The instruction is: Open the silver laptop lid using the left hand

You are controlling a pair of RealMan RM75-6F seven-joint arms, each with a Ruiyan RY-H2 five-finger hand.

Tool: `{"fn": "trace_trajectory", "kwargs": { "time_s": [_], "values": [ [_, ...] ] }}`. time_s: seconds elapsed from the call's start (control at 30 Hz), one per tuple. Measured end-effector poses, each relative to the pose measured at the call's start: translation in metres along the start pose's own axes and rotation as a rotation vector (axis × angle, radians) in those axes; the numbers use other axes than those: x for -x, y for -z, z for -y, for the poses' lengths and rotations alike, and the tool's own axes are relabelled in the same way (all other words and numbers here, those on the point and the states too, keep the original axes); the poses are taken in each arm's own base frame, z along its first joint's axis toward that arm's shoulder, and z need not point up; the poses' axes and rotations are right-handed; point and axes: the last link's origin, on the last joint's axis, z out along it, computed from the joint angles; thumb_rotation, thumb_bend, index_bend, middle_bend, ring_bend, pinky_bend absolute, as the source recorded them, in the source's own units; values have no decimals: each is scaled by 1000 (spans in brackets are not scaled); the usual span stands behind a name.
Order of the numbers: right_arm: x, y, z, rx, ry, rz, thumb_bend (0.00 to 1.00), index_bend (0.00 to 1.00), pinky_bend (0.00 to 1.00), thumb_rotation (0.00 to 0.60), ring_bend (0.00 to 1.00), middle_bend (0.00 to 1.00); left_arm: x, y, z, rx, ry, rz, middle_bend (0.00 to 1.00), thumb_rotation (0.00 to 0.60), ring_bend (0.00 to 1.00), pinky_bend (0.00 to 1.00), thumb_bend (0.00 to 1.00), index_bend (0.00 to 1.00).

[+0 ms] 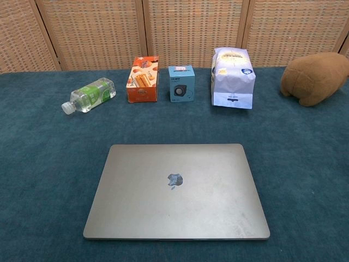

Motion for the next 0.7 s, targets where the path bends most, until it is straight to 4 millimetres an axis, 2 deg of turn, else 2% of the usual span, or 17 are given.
{"fn": "trace_trajectory", "kwargs": {
  "time_s": [0.47, 0.7],
  "values": [
    [0, 0, -2, 17, -12, 2, 0, 2, 0, 600, 0, 0, 3, -1, -2, 26, -22, 29, 0, 600, 0, 0, 0, 0],
    [2, -1, 0, 10, -11, 11, 0, 2, 0, 600, 0, 0, 14, -7, -25, 202, -14, 114, 0, 600, 0, 0, 0, 0]
  ]
}}
